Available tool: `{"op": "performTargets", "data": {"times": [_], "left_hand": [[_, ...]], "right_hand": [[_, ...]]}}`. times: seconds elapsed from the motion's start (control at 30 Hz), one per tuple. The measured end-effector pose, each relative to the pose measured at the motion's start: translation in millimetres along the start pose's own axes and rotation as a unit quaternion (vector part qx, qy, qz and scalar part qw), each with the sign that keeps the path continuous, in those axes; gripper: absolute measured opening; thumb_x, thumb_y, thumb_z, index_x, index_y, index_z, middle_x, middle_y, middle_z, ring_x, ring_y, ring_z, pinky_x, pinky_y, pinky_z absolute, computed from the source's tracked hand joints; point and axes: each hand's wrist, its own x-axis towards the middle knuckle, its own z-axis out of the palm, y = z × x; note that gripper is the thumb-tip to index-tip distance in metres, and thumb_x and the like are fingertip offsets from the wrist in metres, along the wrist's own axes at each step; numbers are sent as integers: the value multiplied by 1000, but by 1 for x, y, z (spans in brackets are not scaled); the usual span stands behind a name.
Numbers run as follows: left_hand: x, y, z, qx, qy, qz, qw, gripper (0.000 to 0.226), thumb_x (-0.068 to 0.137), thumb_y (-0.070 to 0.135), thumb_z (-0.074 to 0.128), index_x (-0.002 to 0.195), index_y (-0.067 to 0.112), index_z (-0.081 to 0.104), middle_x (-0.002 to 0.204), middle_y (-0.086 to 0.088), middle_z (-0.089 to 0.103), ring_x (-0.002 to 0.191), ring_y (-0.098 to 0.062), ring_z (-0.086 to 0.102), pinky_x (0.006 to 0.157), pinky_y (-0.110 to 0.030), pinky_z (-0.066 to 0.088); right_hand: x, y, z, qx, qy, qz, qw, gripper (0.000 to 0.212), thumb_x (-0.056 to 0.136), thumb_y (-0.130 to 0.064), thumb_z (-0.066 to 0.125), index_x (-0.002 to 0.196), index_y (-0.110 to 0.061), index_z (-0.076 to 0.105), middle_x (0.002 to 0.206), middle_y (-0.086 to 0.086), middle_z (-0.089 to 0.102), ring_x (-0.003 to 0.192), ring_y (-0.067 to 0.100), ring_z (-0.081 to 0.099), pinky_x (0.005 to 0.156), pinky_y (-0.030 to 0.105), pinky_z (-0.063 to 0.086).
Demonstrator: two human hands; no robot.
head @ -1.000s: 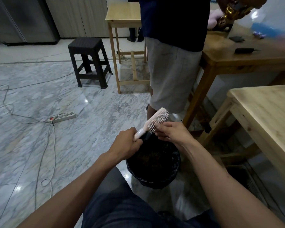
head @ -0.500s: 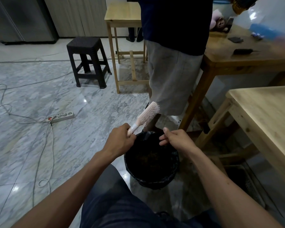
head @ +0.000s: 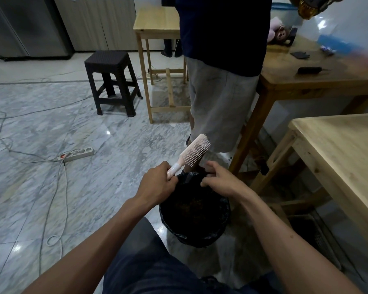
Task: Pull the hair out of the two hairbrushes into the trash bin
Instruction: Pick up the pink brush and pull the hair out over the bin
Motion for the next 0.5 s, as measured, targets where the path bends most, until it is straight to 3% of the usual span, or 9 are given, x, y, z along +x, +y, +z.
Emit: {"op": "performTargets", "data": {"times": [0.07,0.17,0.27,0.37,0.5], "left_hand": [[0,1,0,-6,-5,-5,1000,15,86,28,61,98,19,58,82,-3,68,72,-24,63,62,-37,47],[1,5,0,-17,-25,7,1000,13,82,27,65,92,20,60,79,-3,69,70,-24,66,66,-44,55],[1,10,-1,-40,-55,28,997,9,80,22,66,85,16,61,74,-7,68,62,-25,67,62,-46,57],[3,5,3,-32,-111,10,993,8,80,17,67,83,12,61,71,-10,71,54,-23,70,59,-42,60],[7,-2,22,71,-162,5,984,13,81,10,61,69,11,55,64,-7,62,59,-27,65,55,-39,52]], "right_hand": [[-1,-5,4,147,-24,-13,989,63,94,-21,71,150,-17,43,135,7,65,108,20,73,91,34,58],[-4,-17,3,228,2,-40,973,41,96,-38,70,127,-12,64,123,16,74,103,25,77,84,35,62],[-7,-29,1,300,64,-73,949,25,95,-28,73,108,-7,71,107,17,78,89,24,75,69,25,62],[-10,-40,-6,319,120,-94,936,15,93,-22,76,104,-12,73,102,12,80,82,18,75,63,23,60],[-14,-52,-26,277,209,-138,927,15,93,-21,76,107,-19,70,98,-1,79,85,15,75,71,29,61]]}}
